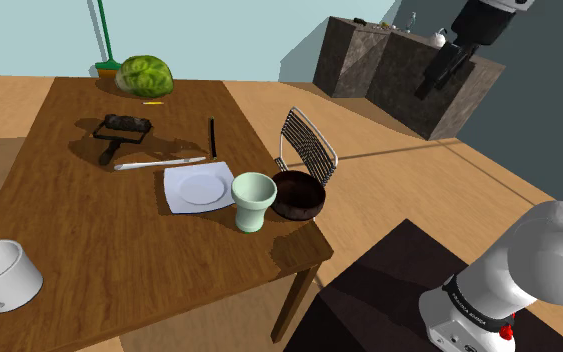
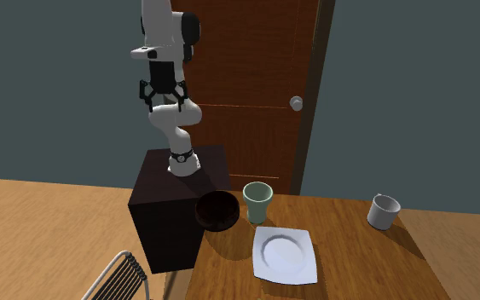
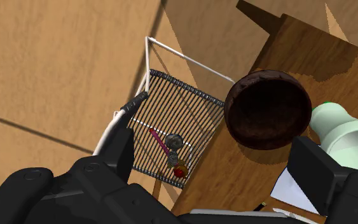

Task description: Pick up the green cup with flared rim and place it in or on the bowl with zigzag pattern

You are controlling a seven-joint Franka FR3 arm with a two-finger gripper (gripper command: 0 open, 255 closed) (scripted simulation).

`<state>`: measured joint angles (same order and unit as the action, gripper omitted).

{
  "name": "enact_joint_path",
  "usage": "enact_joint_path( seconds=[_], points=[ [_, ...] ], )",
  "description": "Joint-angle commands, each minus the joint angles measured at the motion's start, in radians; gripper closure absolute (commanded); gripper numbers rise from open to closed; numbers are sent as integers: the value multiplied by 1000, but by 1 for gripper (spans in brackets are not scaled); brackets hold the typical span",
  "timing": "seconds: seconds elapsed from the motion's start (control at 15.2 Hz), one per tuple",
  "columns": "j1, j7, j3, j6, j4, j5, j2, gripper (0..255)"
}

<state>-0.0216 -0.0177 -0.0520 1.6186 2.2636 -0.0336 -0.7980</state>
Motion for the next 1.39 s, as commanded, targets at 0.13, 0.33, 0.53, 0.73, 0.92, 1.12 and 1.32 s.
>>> enact_joint_path(
  seconds=[0.13,0.33,0.53,0.73,0.92,1.12,1.32],
  points=[
    [-9,22,-16,56,38,22,20,0],
    [-24,53,-42,143,87,56,58,0],
    [-40,83,-69,231,125,88,108,0],
    [-55,110,-96,322,152,118,169,0],
    [-71,136,-125,412,168,146,241,0],
    [-85,161,-154,502,171,171,323,0],
    [-98,186,-184,590,163,190,413,0]
  ],
)
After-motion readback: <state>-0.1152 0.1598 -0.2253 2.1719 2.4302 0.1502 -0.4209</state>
